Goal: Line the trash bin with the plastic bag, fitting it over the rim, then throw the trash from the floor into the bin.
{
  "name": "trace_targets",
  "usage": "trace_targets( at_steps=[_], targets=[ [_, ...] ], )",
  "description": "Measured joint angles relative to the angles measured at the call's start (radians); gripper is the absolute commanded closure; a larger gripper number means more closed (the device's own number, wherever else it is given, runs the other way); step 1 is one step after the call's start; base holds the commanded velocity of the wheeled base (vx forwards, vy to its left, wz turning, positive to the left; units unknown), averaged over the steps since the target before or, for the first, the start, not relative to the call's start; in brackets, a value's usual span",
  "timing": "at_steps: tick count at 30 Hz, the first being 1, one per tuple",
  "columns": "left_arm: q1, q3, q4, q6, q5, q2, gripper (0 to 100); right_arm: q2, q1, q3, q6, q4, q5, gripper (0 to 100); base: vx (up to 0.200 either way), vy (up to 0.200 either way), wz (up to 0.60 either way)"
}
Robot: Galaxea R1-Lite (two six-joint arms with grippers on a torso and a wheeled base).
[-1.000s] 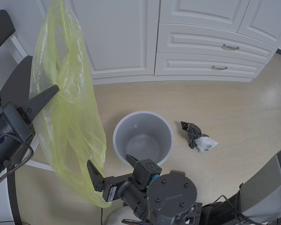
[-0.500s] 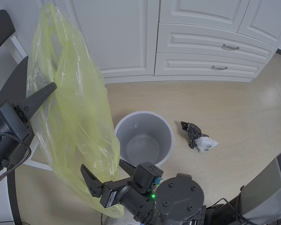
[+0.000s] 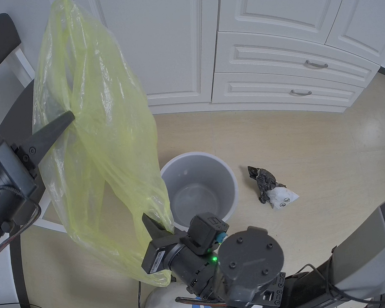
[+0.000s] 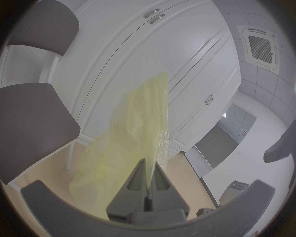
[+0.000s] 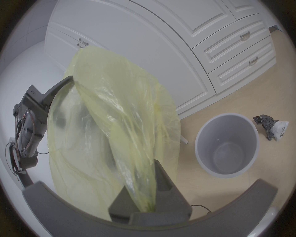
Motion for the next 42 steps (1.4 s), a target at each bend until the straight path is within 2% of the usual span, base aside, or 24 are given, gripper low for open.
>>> trace_targets(
  at_steps=[1, 2, 18, 24, 28, 34, 36, 38, 42],
  targets=[
    [-0.001, 0.006, -0.004, 0.002, 0.0, 0.0, 100, -0.002, -0.002, -0.001, -0.002, 0.0, -0.001, 100, 0.0, 0.0, 0.0],
    [-0.001, 0.011, -0.005, 0.003, 0.0, 0.001, 0, -0.005, -0.004, -0.003, -0.005, -0.001, -0.001, 100, 0.0, 0.0, 0.0],
    [0.009, 0.046, -0.005, -0.011, -0.004, 0.051, 0, -0.06, -0.023, 0.004, -0.07, -0.064, -0.008, 100, 0.0, 0.0, 0.0],
    [0.09, 0.057, -0.004, -0.01, -0.024, 0.067, 0, -0.087, -0.028, 0.01, -0.083, -0.063, -0.009, 100, 0.0, 0.0, 0.0],
    [0.169, 0.083, -0.005, -0.008, -0.129, 0.066, 0, -0.111, -0.036, 0.012, -0.093, -0.064, -0.009, 100, 0.0, 0.0, 0.0],
    [0.304, 0.143, -0.009, 0.004, -0.411, 0.045, 0, -0.148, -0.045, 0.014, -0.103, -0.063, -0.009, 100, 0.0, 0.0, 0.0],
    [0.357, 0.166, -0.009, 0.014, -0.483, 0.04, 0, -0.161, -0.046, 0.014, -0.11, -0.063, -0.009, 100, 0.0, 0.0, 0.0],
    [0.397, 0.184, -0.009, 0.023, -0.516, 0.039, 0, -0.173, -0.047, 0.015, -0.118, -0.063, -0.009, 100, 0.0, 0.0, 0.0],
    [0.431, 0.199, -0.012, 0.032, -0.526, 0.066, 0, -0.193, -0.041, 0.019, -0.125, -0.063, -0.009, 100, 0.0, 0.0, 0.0]
  ],
)
